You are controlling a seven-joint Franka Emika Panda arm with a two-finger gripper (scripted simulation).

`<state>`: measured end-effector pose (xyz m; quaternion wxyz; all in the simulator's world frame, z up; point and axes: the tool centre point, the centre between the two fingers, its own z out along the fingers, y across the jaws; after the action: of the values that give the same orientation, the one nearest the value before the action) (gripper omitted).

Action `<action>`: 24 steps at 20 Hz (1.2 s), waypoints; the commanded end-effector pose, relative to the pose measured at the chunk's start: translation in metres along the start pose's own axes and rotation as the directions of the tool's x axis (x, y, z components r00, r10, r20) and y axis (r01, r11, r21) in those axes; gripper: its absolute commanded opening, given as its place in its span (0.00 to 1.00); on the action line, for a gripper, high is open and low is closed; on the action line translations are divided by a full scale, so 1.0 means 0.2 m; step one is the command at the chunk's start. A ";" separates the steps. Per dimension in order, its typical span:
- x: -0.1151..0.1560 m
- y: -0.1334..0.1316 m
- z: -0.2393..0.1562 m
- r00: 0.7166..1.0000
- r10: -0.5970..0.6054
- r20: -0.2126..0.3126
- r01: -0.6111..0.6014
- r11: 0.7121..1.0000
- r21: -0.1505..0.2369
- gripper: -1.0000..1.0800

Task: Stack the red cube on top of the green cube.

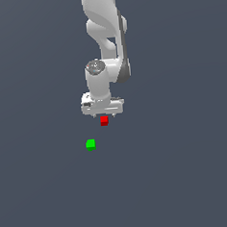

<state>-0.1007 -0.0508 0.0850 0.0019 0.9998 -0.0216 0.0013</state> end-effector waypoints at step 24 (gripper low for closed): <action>-0.07 0.03 0.31 1.000 0.008 0.003 -0.008 1.000 0.003 0.96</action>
<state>-0.1156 -0.0562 0.0278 0.0001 0.9997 -0.0257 -0.0006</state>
